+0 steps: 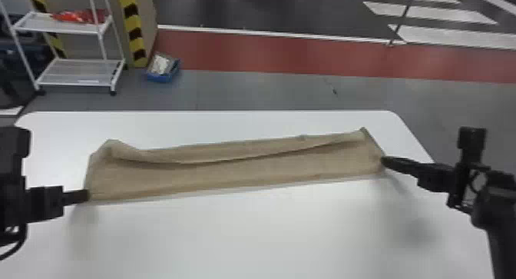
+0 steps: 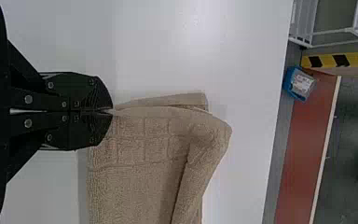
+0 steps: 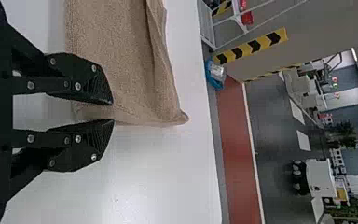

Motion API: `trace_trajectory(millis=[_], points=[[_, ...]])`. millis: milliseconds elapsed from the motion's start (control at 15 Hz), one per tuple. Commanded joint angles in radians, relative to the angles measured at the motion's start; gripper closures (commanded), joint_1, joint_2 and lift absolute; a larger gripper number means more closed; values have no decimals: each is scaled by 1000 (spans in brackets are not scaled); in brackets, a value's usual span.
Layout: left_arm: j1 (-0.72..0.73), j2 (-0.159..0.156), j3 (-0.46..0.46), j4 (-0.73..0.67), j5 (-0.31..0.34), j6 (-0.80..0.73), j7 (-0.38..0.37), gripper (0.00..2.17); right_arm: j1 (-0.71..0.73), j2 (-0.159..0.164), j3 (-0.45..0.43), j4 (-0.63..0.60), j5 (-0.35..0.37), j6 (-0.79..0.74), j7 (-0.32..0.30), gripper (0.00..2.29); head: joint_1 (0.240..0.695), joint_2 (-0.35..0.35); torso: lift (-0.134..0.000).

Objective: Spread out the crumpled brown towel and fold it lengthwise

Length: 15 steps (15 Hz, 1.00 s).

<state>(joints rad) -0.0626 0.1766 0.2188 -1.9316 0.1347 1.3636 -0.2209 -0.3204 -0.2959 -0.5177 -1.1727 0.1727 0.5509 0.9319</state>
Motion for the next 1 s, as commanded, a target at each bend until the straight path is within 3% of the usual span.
trace_trajectory(millis=[0, 400, 933], points=[[4, 0, -1, -6, -20, 13, -2, 1430, 4, 0, -21, -12, -13, 25, 18, 1858, 695, -144, -124], [72, 3, 44, -104, -21, 68, -31, 1430, 80, 1, -85, -85, -50, 74, 62, 1862, 695, -153, -124], [70, 3, 53, -109, -32, 62, -28, 1430, 104, 3, -119, -120, -65, 120, 77, 1862, 695, -162, -124]])
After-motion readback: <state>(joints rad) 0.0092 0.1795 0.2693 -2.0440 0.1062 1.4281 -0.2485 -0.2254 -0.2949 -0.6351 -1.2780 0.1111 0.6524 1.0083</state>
